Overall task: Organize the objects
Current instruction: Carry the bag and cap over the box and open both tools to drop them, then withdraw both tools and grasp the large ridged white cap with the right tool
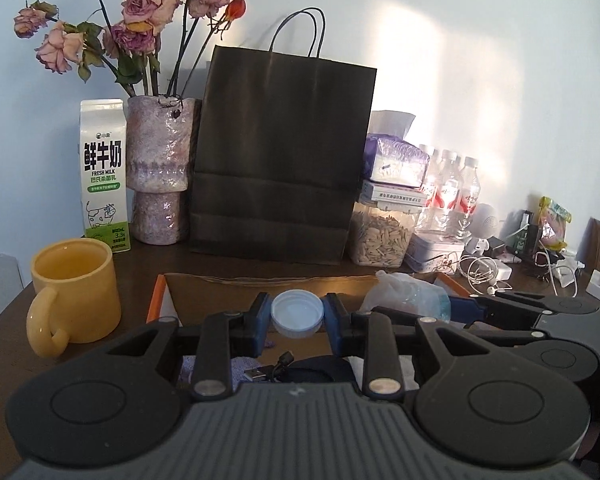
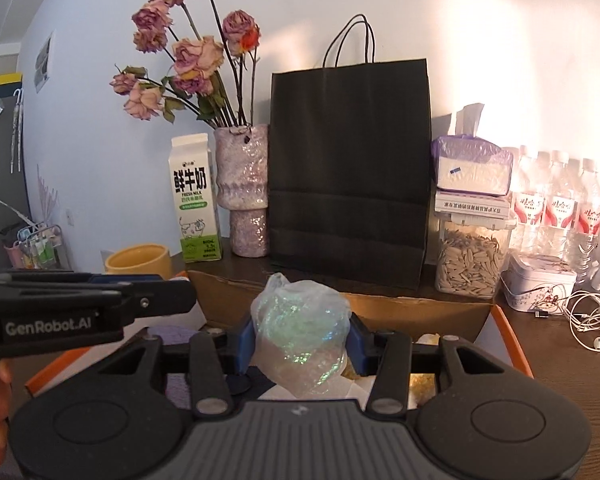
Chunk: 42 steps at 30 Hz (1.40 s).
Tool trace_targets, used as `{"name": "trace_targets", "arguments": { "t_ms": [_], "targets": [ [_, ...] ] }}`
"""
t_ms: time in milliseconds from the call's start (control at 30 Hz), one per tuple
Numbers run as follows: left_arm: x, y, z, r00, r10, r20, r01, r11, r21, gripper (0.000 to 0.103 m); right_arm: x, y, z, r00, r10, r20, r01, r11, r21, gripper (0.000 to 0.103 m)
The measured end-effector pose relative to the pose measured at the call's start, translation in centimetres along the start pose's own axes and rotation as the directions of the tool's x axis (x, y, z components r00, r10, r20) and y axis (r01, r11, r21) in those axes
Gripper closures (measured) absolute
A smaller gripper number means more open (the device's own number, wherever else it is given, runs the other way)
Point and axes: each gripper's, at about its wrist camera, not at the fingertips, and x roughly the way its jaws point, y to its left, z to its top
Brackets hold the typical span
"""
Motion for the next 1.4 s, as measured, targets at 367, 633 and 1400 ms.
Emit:
{"name": "trace_targets", "arguments": {
  "t_ms": [367, 633, 1400],
  "targets": [
    [-0.8, 0.4, 0.0, 0.996, 0.078, 0.034, -0.079, 0.997, 0.005, 0.0, -0.4, -0.6, -0.6, 0.999, -0.031, -0.02, 0.031, 1.0, 0.004, 0.002],
    [-2.6, 0.2, 0.2, 0.995, 0.091, 0.046, -0.092, 0.996, 0.005, 0.0, -2.2, 0.0, -0.7, 0.999, -0.046, -0.009, 0.045, 0.999, -0.012, 0.0],
    [-12.4, 1.5, -5.7, 0.994, 0.107, -0.026, -0.107, 0.994, -0.009, 0.0, -12.0, 4.6, -6.8, 0.992, 0.066, -0.11, -0.068, 0.997, -0.021, 0.0]
  ]
}}
